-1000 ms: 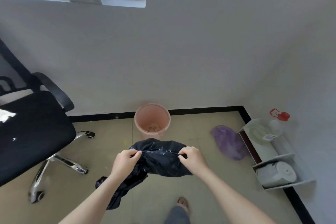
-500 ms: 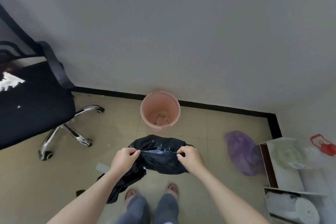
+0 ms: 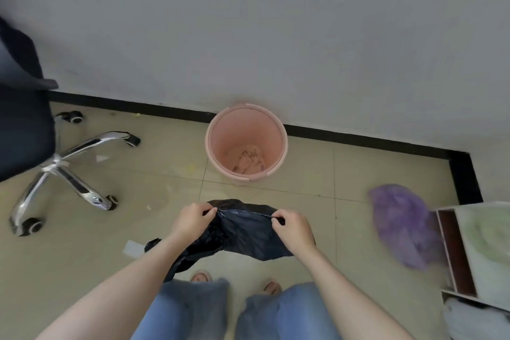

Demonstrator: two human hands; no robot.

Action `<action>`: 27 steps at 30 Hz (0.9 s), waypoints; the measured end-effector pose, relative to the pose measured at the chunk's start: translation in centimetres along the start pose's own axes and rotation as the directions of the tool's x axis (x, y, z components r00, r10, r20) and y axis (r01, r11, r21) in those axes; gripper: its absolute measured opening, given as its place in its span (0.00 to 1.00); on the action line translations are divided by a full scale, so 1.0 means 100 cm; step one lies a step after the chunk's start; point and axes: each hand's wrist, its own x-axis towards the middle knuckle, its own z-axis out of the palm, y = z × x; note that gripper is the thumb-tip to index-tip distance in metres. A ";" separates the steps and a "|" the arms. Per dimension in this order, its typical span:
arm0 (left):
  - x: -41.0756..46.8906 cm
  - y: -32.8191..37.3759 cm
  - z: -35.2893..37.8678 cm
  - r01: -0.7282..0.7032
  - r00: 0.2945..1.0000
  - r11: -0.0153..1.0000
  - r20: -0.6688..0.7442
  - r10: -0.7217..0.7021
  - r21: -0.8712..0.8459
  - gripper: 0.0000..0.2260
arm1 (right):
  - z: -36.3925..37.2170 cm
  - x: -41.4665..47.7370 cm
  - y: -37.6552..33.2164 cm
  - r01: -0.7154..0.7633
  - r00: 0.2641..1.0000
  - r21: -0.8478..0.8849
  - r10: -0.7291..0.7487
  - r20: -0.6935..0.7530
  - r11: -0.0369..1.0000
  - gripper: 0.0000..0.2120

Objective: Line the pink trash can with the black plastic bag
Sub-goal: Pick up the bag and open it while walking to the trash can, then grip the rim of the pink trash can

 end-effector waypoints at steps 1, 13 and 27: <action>0.021 -0.011 0.014 -0.020 1.000 1.000 -0.003 0.020 -0.005 0.13 | 0.014 0.017 0.009 0.013 1.000 -0.009 -0.013 -0.017 1.000 0.09; 0.216 -0.112 0.174 -0.144 0.986 0.840 0.148 0.078 0.523 0.18 | 0.191 0.187 0.138 0.121 0.984 -0.302 -0.073 0.165 0.946 0.12; 0.209 -0.065 0.140 -0.310 0.882 0.938 -0.321 0.345 0.156 0.15 | 0.131 0.205 0.101 0.310 0.830 -0.255 -0.392 -0.397 0.916 0.09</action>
